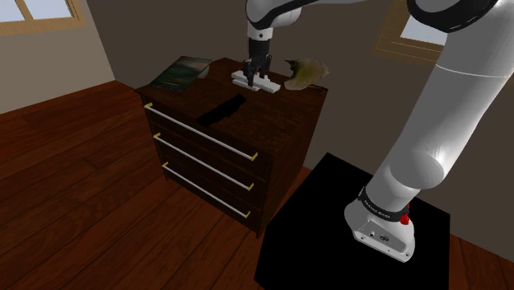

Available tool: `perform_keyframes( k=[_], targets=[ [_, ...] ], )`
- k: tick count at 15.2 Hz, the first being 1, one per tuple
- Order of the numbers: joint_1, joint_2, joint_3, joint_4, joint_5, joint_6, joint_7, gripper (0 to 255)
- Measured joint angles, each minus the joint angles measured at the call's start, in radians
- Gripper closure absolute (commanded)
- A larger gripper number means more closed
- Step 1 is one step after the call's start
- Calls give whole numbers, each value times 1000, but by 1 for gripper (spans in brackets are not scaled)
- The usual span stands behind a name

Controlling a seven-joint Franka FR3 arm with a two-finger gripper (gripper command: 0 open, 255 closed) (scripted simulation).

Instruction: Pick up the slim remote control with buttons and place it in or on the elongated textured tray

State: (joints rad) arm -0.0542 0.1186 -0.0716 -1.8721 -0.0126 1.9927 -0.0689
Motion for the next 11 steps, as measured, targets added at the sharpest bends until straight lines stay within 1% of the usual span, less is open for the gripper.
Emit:
perform_keyframes(
  k=[4, 9, 10, 11],
  targets=[
    [47, 37, 37, 44, -3, -9, 85, 255],
    [111, 98, 80, 127, -11, -32, 194, 255],
    [124, 119, 88, 166, -13, -51, 214, 255],
    [129, 126, 91, 166, -14, -44, 223, 255]
  ],
)
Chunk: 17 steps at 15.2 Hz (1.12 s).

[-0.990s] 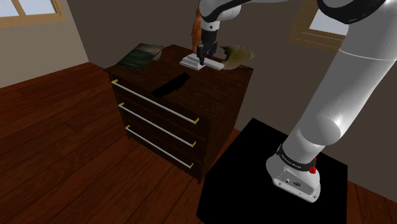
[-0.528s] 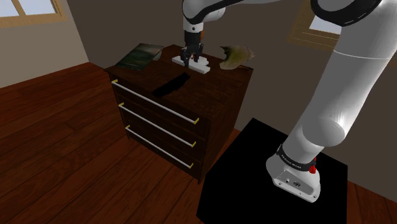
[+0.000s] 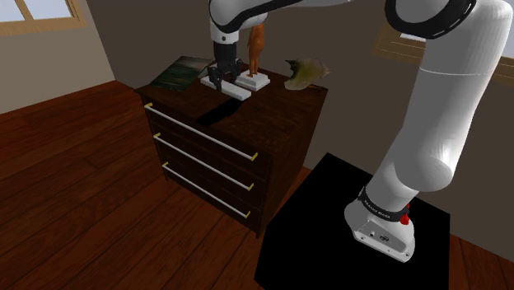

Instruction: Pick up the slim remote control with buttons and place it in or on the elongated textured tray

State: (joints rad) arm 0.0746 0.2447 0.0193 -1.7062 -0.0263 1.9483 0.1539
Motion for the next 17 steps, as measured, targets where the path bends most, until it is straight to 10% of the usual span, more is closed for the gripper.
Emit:
perform_keyframes(
  k=[17],
  targets=[
    [7, 59, 3, -96, -5, 155, 17, 255]
  ],
)
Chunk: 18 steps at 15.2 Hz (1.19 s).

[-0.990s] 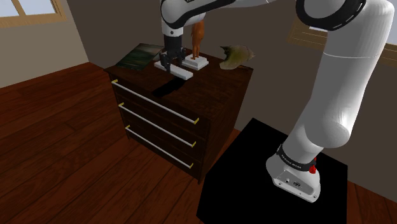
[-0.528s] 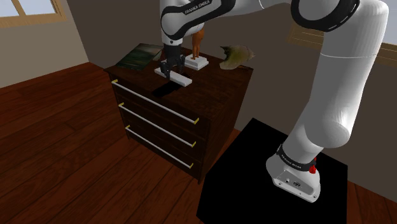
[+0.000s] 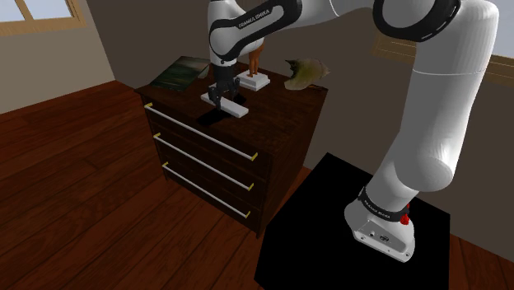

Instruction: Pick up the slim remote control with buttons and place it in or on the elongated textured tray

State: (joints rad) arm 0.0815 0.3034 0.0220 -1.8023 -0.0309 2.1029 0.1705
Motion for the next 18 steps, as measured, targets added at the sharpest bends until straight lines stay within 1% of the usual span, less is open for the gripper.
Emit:
perform_keyframes(
  k=[2, 3, 9, 11, 13, 18],
  targets=[
    [0, 0, 0, 0, 0, 0, 0, 255],
    [0, 0, 0, 0, 0, 0, 0, 0],
    [0, 0, 0, 0, 0, 1, 0, 0],
    [-2, -15, -1, 19, 1, -32, -4, 0],
    [1, -28, 1, 60, 2, -87, 0, 0],
    [1, -41, 1, 71, 2, -112, -2, 0]
  ],
)
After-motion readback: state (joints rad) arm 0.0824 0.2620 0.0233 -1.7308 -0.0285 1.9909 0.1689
